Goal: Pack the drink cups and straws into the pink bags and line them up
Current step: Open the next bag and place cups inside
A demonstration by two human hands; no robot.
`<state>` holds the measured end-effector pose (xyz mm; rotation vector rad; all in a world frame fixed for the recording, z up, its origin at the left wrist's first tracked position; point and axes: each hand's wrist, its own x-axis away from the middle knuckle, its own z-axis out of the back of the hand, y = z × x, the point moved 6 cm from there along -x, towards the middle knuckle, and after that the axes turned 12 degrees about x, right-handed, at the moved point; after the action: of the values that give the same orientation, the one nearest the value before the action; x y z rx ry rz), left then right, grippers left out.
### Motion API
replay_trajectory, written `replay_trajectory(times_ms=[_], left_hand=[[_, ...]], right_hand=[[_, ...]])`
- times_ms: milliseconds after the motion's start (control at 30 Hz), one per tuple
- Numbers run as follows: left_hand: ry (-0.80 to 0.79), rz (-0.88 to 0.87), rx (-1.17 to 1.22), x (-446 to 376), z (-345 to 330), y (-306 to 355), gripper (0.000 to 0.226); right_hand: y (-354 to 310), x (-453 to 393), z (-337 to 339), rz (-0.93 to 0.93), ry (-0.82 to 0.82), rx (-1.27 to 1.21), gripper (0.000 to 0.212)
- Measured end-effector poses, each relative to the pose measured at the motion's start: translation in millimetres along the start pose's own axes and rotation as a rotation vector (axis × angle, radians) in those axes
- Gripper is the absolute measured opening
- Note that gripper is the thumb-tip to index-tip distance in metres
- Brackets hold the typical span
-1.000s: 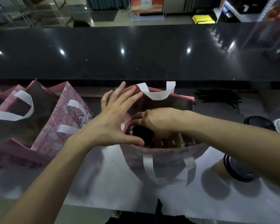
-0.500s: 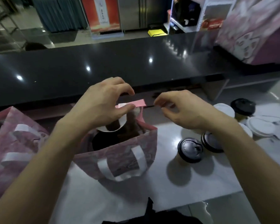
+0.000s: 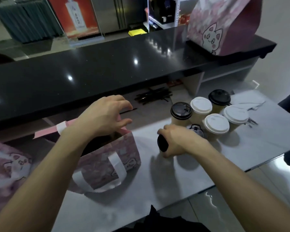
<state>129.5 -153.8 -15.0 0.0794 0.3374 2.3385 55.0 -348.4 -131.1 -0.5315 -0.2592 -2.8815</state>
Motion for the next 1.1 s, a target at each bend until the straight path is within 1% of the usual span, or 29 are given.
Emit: replay_trajectory(times_ms=[67, 167, 267, 333, 400, 467, 533, 600, 633, 667, 700, 767, 800, 833, 900, 1000, 1100], left_hand=[[0.033, 0.001, 0.014, 10, 10, -1, 0.045], [0.113, 0.012, 0.016, 32, 30, -4, 0.038], [0.195, 0.057, 0.063, 59, 49, -11, 0.031], [0.209, 0.087, 0.135, 80, 57, -17, 0.024], [0.157, 0.16, 0.221, 101, 59, -29, 0.016], [0.068, 0.233, 0.229, 119, 53, -43, 0.015], [-0.002, 0.29, 0.134, 134, 41, -58, 0.012], [-0.047, 0.316, 0.03, 143, 31, -71, 0.009], [-0.053, 0.311, 0.01, 146, 27, -76, 0.015], [-0.042, 0.284, 0.005, 148, 24, -80, 0.028], [-0.02, 0.252, 0.005, 150, 23, -83, 0.046], [-0.005, 0.232, 0.012, 154, 21, -90, 0.095], [-0.004, 0.228, 0.012, 156, 19, -93, 0.114], [0.002, 0.215, 0.014, 157, 15, -97, 0.127], [0.002, 0.202, 0.02, 158, 7, -100, 0.144], [-0.024, 0.241, 0.041, 159, -1, -107, 0.158], [-0.019, 0.251, 0.058, 157, -3, -109, 0.166]], right_hand=[[8, 4, 34, -0.037, 0.136, -0.049, 0.063], [21, 15, 97, -0.102, 0.322, -0.232, 0.067], [19, 25, 157, -0.045, 0.539, -0.322, 0.068], [9, 30, 187, 0.021, 0.636, -0.389, 0.073], [-5, 31, 207, 0.075, 0.668, -0.437, 0.078], [-22, 29, 217, 0.125, 0.667, -0.475, 0.081], [-39, 26, 222, 0.158, 0.677, -0.521, 0.088], [-54, 22, 221, 0.15, 0.671, -0.564, 0.096], [-60, 21, 219, 0.139, 0.662, -0.572, 0.097], [-66, 20, 217, 0.131, 0.653, -0.569, 0.097], [-72, 19, 214, 0.126, 0.646, -0.56, 0.095], [-79, 19, 207, 0.128, 0.64, -0.544, 0.092], [-82, 19, 204, 0.129, 0.635, -0.539, 0.091], [-84, 19, 201, 0.13, 0.627, -0.534, 0.09], [-86, 19, 197, 0.138, 0.606, -0.522, 0.088], [-96, 15, 193, 0.209, 0.535, -0.466, 0.088], [-110, -3, 188, 0.273, 0.366, -0.429, 0.104]])
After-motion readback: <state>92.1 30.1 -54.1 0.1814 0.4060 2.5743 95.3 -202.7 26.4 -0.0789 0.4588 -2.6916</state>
